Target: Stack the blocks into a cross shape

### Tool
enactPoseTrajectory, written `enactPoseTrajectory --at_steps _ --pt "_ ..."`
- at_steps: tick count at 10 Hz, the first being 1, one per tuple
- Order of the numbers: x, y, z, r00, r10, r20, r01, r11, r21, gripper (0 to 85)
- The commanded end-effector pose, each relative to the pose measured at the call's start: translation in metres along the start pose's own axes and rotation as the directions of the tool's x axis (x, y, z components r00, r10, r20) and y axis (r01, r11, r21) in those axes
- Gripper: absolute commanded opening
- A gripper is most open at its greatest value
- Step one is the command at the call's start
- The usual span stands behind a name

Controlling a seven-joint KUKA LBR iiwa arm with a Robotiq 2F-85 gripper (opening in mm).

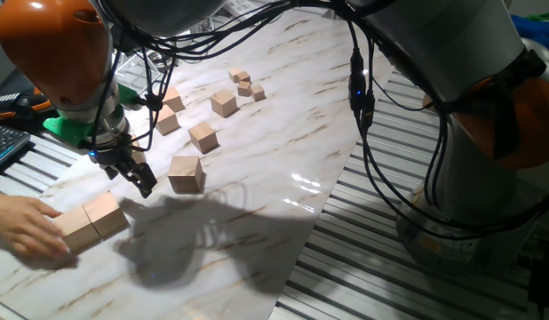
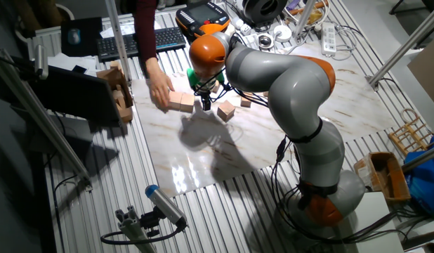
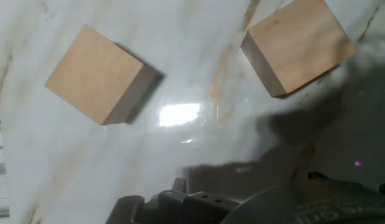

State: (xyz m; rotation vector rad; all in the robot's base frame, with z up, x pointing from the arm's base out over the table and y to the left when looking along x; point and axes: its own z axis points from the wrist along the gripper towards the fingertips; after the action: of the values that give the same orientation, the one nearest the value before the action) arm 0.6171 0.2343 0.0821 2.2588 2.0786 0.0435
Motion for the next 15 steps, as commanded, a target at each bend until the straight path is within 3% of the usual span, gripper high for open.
enactPoseTrajectory --at_steps 1,6,8,15 --pt "0.0 0.0003 0.0002 1.0 -0.003 0.0 0.003 1.0 -0.003 85.0" --pt "0.0006 -0.0004 -0.0007 1.0 -0.015 -0.007 0.015 1.0 -0.009 85.0" --pt "0.0015 -0.0035 0.0003 1.0 -0.006 -0.013 0.006 1.0 0.007 85.0" --pt "0.0038 -0.0058 0.0024 1.0 0.005 -0.009 -0.005 1.0 0.007 85.0"
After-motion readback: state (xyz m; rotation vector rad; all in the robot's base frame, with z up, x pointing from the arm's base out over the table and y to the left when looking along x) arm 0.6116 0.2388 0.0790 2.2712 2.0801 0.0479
